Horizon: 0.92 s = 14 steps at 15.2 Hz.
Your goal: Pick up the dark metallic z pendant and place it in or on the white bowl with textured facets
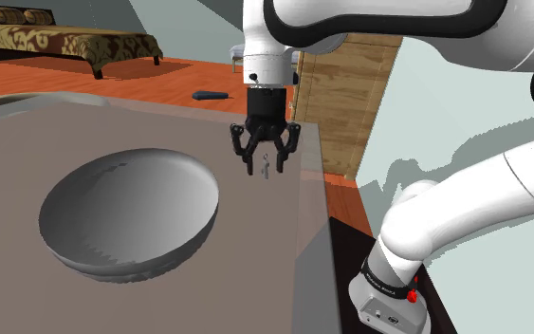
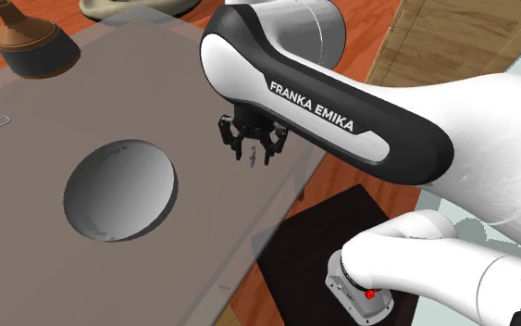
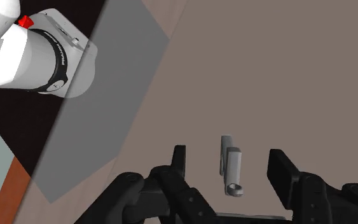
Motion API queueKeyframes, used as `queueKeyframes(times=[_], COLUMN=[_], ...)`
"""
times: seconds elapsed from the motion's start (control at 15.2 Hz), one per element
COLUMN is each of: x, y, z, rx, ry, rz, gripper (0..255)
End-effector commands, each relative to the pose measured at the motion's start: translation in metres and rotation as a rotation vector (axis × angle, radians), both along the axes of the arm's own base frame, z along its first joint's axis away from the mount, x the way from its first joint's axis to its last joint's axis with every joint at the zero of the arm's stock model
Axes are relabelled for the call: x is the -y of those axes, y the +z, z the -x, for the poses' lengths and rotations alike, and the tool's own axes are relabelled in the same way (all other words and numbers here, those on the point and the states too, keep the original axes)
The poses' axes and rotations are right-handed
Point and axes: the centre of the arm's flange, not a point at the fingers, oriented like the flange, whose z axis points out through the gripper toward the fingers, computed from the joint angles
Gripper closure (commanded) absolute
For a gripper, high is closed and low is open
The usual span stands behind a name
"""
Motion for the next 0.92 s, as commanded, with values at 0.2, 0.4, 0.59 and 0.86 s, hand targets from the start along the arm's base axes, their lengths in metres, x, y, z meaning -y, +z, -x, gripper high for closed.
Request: queueKeyframes(times=[0.2,0.4,0.59,0.86], x=[0.0,0.0,0.0,0.0], y=[0.0,0.0,0.005,0.026], z=[0.0,0.0,0.0,0.0], rx=[0.0,0.0,0.0,0.0], ry=[0.0,0.0,0.0,0.0], rz=[0.0,0.0,0.0,0.0], gripper=[255,255,255,255])
